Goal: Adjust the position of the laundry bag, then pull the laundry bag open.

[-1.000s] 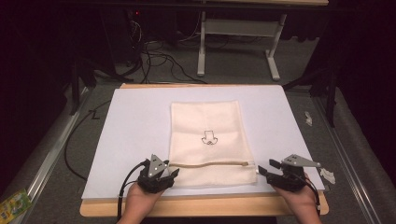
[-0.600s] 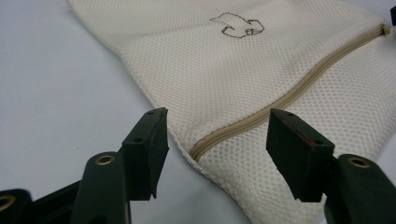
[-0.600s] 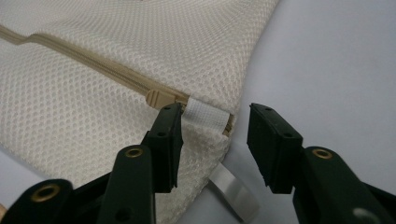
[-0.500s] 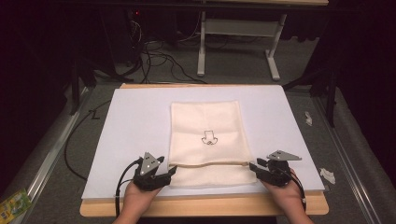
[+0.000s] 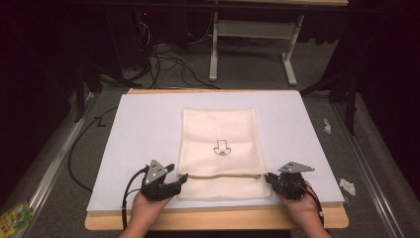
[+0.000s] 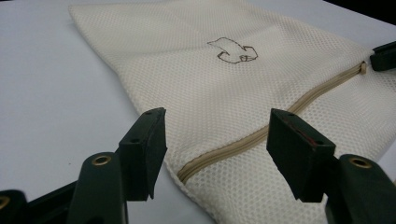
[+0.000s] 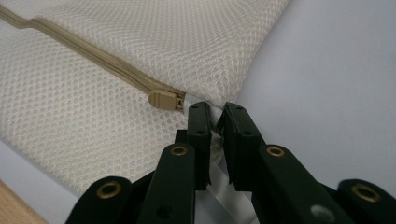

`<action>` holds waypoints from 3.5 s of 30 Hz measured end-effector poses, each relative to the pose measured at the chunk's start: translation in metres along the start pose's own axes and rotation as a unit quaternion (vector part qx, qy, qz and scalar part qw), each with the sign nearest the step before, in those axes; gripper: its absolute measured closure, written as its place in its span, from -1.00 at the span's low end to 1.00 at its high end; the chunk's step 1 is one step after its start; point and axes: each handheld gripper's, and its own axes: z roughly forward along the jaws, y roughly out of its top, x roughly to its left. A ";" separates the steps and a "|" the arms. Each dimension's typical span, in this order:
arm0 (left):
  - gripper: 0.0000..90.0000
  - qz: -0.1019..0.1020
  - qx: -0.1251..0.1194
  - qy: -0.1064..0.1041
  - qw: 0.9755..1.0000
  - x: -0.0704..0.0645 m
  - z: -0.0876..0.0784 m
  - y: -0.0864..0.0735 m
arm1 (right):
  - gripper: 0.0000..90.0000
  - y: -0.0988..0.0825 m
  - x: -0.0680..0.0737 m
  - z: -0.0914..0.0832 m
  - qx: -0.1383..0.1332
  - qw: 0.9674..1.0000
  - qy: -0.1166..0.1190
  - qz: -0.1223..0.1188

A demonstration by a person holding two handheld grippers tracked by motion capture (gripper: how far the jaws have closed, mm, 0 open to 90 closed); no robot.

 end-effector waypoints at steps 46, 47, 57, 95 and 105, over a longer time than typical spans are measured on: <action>0.30 0.022 0.031 -0.163 0.986 -0.140 0.130 0.041 | 0.89 0.006 -0.002 -0.025 -0.067 0.997 0.023 -0.035; 0.31 0.021 0.033 -0.162 0.986 -0.142 0.134 0.042 | 0.90 0.006 -0.002 -0.025 -0.068 0.997 0.021 -0.037; 0.59 0.009 0.022 -0.156 0.987 -0.151 0.143 0.046 | 0.90 0.006 -0.002 -0.027 -0.076 0.996 0.021 -0.039; 0.95 -0.008 0.045 -0.177 0.983 -0.141 0.138 0.046 | 0.92 0.010 0.005 -0.029 -0.073 0.996 0.002 -0.053; 0.95 -0.027 0.064 -0.141 0.988 -0.108 0.122 0.031 | 0.92 0.005 -0.012 -0.033 -0.081 0.996 -0.007 -0.023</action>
